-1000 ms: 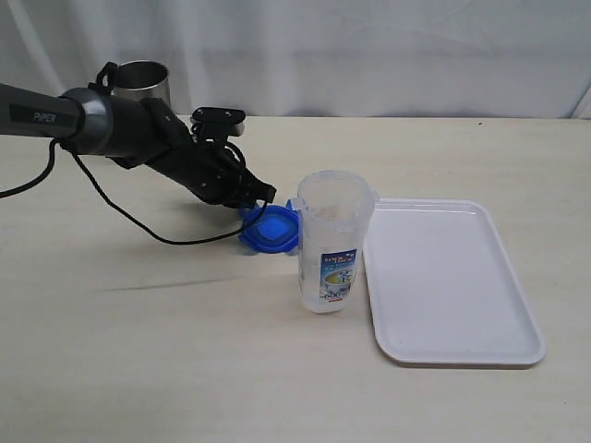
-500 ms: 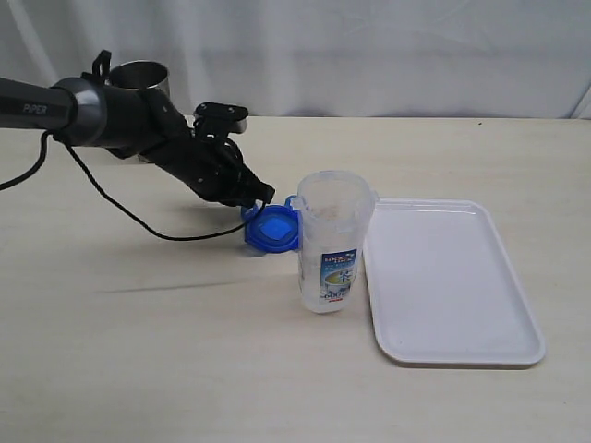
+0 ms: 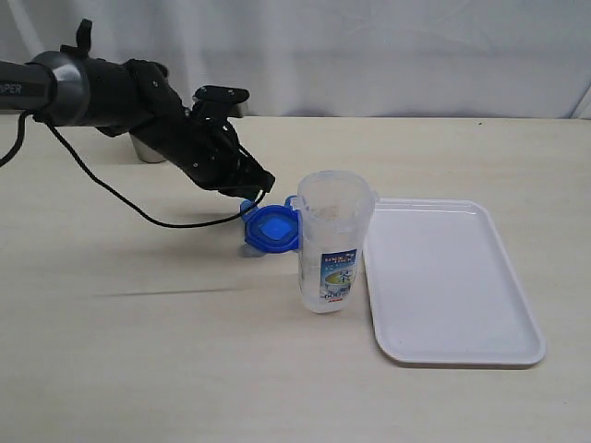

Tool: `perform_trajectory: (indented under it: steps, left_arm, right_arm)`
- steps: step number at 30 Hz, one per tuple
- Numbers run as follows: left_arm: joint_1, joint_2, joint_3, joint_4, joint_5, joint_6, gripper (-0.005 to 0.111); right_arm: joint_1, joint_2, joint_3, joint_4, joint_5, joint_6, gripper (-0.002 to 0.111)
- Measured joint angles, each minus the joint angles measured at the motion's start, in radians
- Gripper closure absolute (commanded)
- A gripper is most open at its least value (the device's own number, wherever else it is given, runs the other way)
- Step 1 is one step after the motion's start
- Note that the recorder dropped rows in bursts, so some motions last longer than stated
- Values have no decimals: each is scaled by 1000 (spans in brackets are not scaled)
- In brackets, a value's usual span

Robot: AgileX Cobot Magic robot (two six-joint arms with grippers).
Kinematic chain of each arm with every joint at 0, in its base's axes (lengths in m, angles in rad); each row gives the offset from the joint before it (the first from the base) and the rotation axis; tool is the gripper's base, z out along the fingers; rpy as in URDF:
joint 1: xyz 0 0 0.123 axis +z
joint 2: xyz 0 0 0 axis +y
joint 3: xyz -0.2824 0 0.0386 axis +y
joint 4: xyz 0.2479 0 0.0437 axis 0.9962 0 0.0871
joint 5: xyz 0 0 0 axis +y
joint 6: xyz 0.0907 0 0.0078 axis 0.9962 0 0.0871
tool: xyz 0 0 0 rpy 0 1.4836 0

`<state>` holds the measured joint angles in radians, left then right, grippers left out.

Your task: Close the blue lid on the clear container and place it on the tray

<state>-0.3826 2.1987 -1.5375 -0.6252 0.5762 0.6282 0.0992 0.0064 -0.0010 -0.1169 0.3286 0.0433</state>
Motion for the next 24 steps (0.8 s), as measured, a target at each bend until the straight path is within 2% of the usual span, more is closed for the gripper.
perform_trajectory:
  steps: [2,4,12,24]
  left_arm:
    - [0,9,0,4,6,-30,55]
    - [11,8,0,9,8,-66,52]
    - [28,8,0,17,6,-99,57]
    - [24,14,0,17,-5,-78,57]
  right_arm:
    - [0,0,0,0,0,0,104]
    - [0,0,0,0,0,0,104]
    - [0,0,0,0,0,0,104]
    - [0,0,0,0,0,0,104]
